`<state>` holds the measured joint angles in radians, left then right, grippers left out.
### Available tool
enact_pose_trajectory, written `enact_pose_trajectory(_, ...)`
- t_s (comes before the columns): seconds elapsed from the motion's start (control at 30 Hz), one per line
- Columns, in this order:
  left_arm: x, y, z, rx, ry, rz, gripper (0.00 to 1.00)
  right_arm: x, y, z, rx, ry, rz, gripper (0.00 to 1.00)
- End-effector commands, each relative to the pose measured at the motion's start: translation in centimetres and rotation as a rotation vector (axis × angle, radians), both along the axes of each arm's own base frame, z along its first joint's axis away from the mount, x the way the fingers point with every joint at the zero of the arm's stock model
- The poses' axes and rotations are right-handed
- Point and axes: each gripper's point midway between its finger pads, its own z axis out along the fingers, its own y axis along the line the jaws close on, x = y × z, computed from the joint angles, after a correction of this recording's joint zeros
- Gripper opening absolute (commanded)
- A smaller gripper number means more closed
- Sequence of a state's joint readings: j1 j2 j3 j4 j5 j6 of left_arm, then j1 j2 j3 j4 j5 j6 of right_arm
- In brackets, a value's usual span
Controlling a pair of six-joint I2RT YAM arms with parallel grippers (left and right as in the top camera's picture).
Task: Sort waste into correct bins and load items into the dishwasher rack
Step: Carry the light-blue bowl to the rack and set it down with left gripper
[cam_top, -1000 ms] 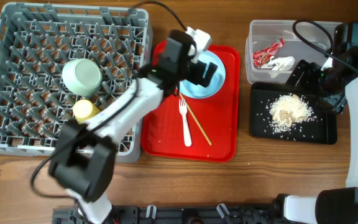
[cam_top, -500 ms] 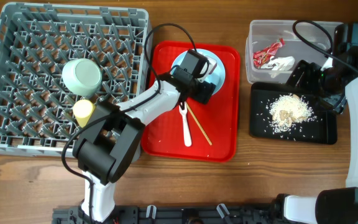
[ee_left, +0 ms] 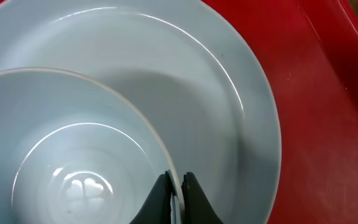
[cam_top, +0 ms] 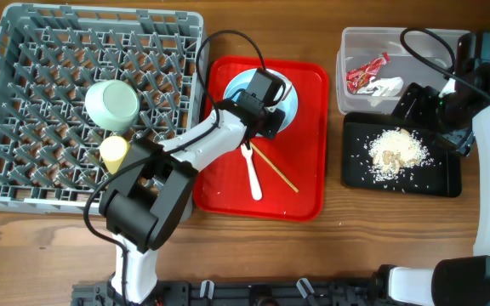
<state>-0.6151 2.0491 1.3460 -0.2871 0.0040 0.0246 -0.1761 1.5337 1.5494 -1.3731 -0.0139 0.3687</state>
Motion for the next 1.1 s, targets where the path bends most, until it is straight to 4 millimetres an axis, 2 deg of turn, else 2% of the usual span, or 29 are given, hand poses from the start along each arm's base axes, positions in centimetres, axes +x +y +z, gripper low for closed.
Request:
enact_pose_trajectory(0.0, 0.3, -0.5, 1.6, -0.038, -0.023, -0.006, 0.04, -0.2, -0.3, 0.9, -0.021, -0.024, 0.009, 1.0)
enact_pose_trajectory(0.1, 0.5, -1.1, 5.1, -0.101, -0.067, -0.018, 0.04, -0.2, -0.3, 0.9, -0.022, -0.023, 0.016, 1.0)
enact_pose_trajectory(0.23, 0.6, -0.9, 11.6, -0.228, -0.136, -0.042, 0.04, -0.2, -0.3, 0.9, -0.022, -0.023, 0.016, 1.0)
enact_pose_trajectory(0.33, 1.3, 1.1, 15.7, -0.302, -0.19, -0.028, 0.04, -0.2, -0.3, 0.9, -0.022, -0.023, 0.016, 1.0)
enact_pose_trajectory(0.43, 2.2, 3.7, 18.5, -0.377, -0.212, -0.014, 0.04, -0.2, -0.3, 0.9, -0.022, -0.023, 0.016, 1.0)
enact_pose_trajectory(0.57, 3.3, 7.0, 20.0, -0.517, -0.164, 0.008, 0.04, -0.2, -0.3, 0.9, -0.022, -0.023, 0.016, 1.0)
enact_pose_trajectory(0.6, 3.7, 8.5, 20.5, -0.603, -0.129, 0.001, 0.04, -0.2, -0.3, 0.9, -0.022, -0.023, 0.016, 1.0)
enact_pose_trajectory(0.77, 4.5, 12.3, 21.7, -0.77, -0.088, -0.033, 0.04, -0.2, -0.3, 0.9, -0.022, -0.023, 0.016, 1.0)
enact_pose_trajectory(0.9, 5.4, 15.0, 21.3, -0.876, -0.039, -0.016, 0.04, -0.2, -0.3, 0.9, -0.022, -0.023, 0.016, 1.0)
enact_pose_trajectory(1.07, 7.3, 18.3, 19.0, -0.987, 0.041, 0.059, 0.04, -0.2, -0.2, 0.9, -0.022, -0.023, 0.016, 1.0)
